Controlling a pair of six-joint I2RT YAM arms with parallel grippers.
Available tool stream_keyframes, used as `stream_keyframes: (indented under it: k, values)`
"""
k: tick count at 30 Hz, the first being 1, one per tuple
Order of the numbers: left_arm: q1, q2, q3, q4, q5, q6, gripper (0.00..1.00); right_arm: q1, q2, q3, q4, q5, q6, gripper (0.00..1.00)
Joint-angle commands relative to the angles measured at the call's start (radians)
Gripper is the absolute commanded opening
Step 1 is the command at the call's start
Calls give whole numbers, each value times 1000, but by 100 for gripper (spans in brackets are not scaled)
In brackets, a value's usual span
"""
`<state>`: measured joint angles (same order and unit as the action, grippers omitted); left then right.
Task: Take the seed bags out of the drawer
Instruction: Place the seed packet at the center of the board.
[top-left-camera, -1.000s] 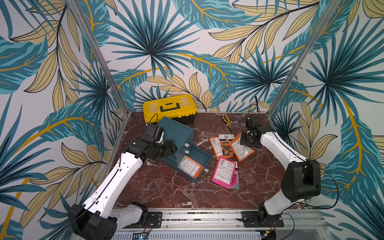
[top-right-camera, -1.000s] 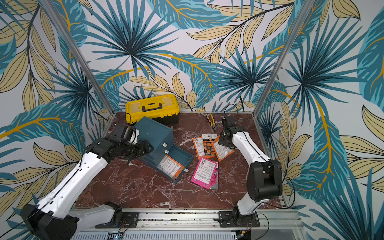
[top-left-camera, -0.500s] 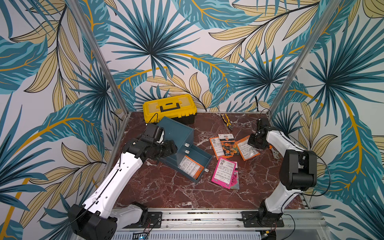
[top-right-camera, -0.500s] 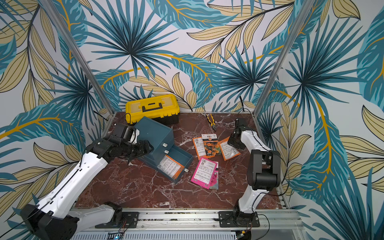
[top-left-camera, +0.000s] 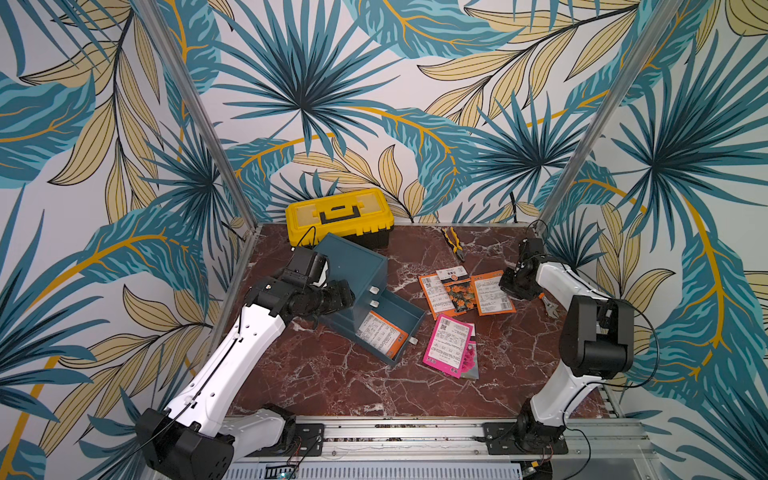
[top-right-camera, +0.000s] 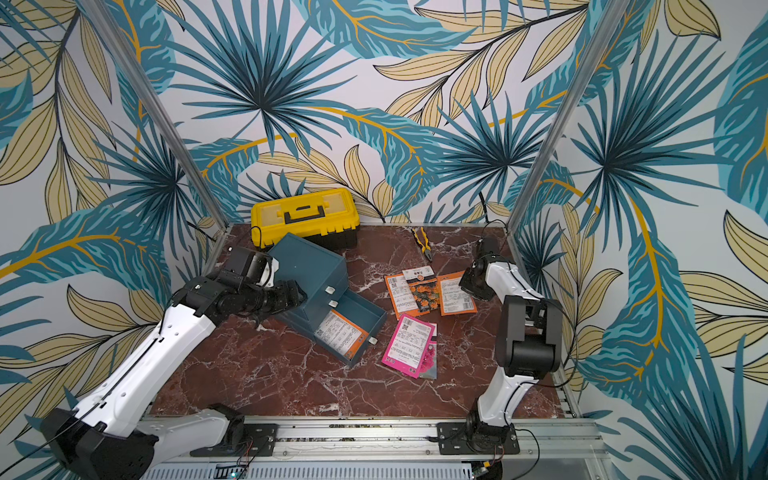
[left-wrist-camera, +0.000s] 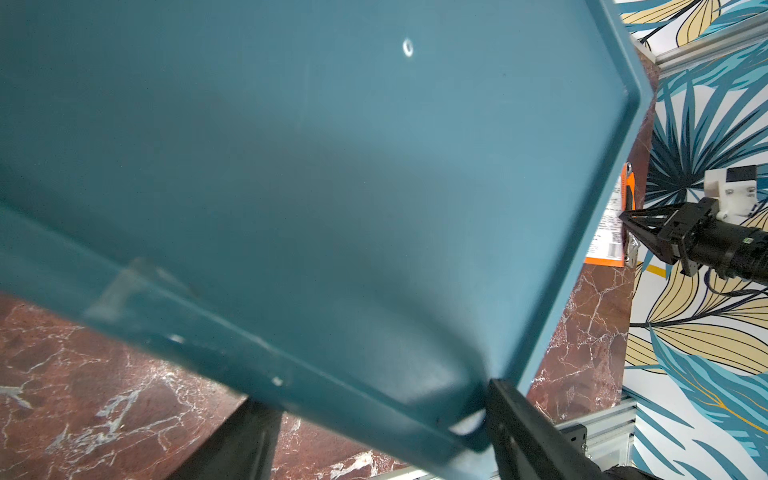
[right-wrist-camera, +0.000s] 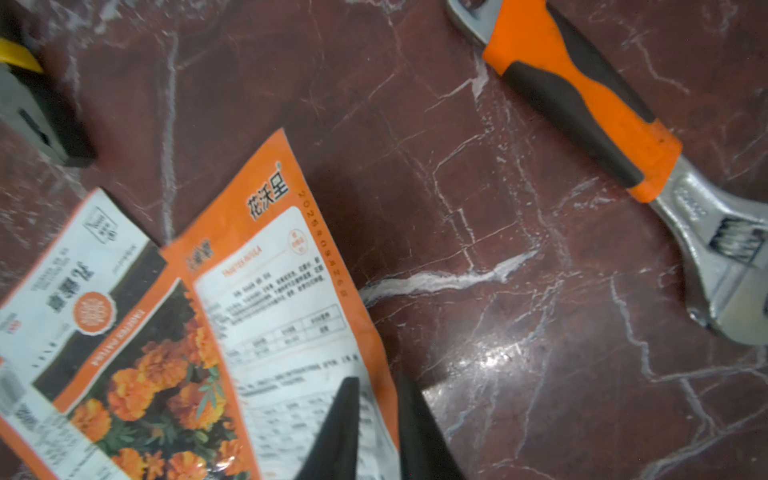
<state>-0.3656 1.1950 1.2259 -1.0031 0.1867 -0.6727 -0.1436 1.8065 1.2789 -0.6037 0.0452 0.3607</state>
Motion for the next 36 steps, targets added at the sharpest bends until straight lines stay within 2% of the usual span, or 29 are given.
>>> stream_keyframes:
  k: [1, 5, 7, 14, 20, 25, 31, 36]
  values:
    - [-3, -18, -1, -20, 20, 18, 82, -3, 4, -9, -21, 59, -26, 29]
    - [-3, -15, 1, -22, 18, 18, 82, -4, -15, 10, -37, 83, -25, 35]
    - [-4, -15, 3, -23, 15, 19, 82, -2, -39, 13, -34, 54, -27, 37]
    - [-4, -17, 5, -26, 7, 17, 82, 64, -155, -49, 57, -160, -55, 47]
    - [-5, -17, 5, -30, 1, 14, 82, 258, -224, -94, 103, -243, -61, 50]
    - [-4, -15, 6, -34, -5, 12, 82, 431, -276, -147, 164, -280, -8, 51]
    - [-4, -17, 7, -34, -18, 10, 82, 598, -286, -156, 180, -264, 20, 51]
    - [-4, -27, 6, -31, -30, 2, 82, 692, -249, -159, 199, -261, 51, 51]
